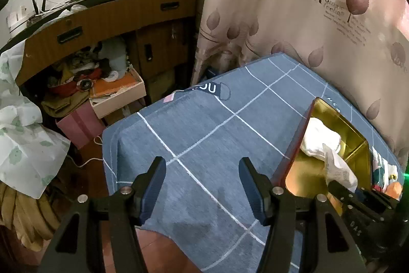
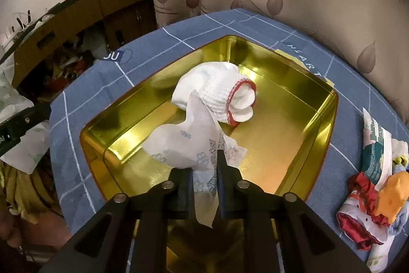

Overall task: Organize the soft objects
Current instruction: 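Carry the white pad packet into the tin and release it with the right gripper, then grasp the white pompom with the right gripper while the left gripper grasps the red-white cloth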

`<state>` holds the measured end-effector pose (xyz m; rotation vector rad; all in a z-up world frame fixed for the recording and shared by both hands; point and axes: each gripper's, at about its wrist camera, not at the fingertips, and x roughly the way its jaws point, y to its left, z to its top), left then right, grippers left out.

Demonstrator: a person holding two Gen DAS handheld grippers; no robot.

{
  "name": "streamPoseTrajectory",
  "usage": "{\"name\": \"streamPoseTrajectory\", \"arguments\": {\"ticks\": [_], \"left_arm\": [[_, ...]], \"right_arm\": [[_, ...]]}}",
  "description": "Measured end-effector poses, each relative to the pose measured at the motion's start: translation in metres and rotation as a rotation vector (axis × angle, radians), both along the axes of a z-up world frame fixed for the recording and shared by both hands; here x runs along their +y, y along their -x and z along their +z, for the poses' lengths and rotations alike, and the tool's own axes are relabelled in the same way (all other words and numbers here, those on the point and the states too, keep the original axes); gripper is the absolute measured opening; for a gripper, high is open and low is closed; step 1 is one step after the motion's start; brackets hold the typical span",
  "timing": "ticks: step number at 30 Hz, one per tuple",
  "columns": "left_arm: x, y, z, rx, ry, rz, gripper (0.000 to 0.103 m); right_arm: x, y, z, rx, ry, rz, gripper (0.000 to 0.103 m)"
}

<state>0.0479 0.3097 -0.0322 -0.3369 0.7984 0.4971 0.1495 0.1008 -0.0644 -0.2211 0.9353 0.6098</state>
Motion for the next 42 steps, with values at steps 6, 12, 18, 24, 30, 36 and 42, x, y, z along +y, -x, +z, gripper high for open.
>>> {"name": "streamPoseTrajectory", "arguments": {"ticks": [6, 12, 18, 24, 30, 36, 42], "left_arm": [[-0.003, 0.001, 0.000, -0.002, -0.002, -0.008, 0.061], [-0.005, 0.001, 0.000, 0.000, -0.009, -0.016, 0.061], [-0.010, 0.000, -0.001, 0.007, -0.018, -0.035, 0.061], [-0.019, -0.001, 0.000, 0.010, -0.048, -0.058, 0.061], [-0.024, -0.002, -0.002, 0.012, -0.053, -0.060, 0.061], [-0.031, -0.003, -0.005, 0.021, -0.084, -0.073, 0.061], [-0.044, -0.005, -0.007, 0.028, -0.121, -0.108, 0.061]], "right_arm": [[-0.006, 0.010, 0.012, -0.067, 0.000, -0.024, 0.066], [-0.040, 0.026, 0.040, -0.093, -0.080, -0.038, 0.067], [-0.101, 0.031, 0.055, -0.131, -0.097, -0.130, 0.068], [-0.189, 0.020, 0.052, -0.147, -0.054, -0.303, 0.068], [-0.280, 0.002, 0.036, -0.135, -0.016, -0.504, 0.068], [-0.334, -0.011, 0.003, -0.084, 0.019, -0.604, 0.068], [-0.345, -0.024, -0.029, -0.042, 0.032, -0.616, 0.068]]}}
